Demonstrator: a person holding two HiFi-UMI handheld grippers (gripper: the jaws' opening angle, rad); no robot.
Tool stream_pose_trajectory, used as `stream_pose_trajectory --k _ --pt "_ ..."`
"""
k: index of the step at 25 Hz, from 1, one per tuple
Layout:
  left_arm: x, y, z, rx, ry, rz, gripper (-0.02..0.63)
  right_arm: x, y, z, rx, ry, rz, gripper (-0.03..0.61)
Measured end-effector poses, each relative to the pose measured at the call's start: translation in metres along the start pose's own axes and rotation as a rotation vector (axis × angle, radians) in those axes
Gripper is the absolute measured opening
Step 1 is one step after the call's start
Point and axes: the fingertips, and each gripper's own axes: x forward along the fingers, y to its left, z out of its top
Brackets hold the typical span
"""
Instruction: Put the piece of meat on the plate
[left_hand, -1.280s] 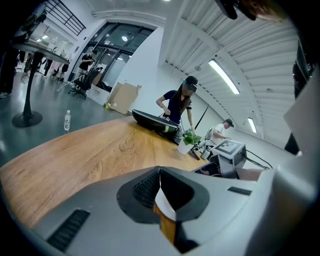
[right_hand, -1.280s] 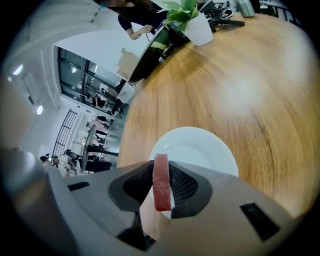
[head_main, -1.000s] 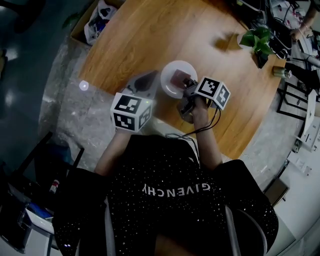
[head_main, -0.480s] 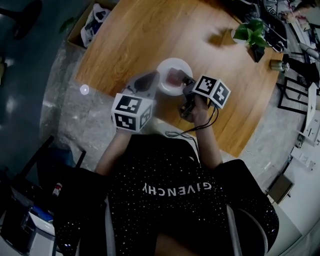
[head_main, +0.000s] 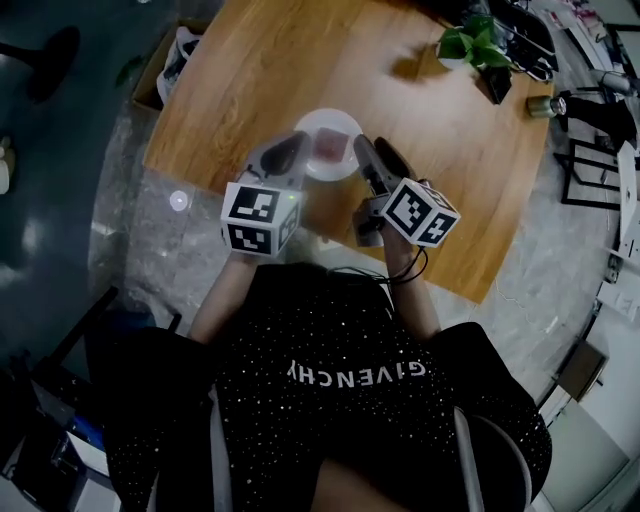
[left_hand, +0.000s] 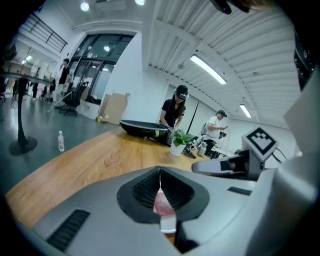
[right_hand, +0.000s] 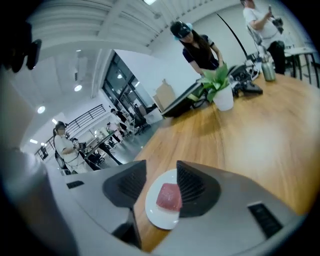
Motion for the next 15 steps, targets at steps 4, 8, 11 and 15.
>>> stream_pose_trajectory --k 4,8,11,15 --pt "-0.008 -0.007 0.019 0.054 -0.052 0.043 0.011 -0.044 0.009 0.027 -0.178 -0.188 -0.027 0.011" --pt "-0.005 -0.017 0.026 0.127 -0.049 0.065 0.011 -0.081 0.008 0.045 -0.305 -0.317 -0.054 0.011" --pt "-0.005 -0.021 0.024 0.231 -0.025 0.091 0.011 -0.098 0.007 0.051 -0.346 -0.381 -0.050 0.011" --pt "-0.010 -0.033 0.031 0.242 -0.049 0.082 0.011 -0.111 0.006 0.054 -0.364 -0.416 -0.048 0.011"
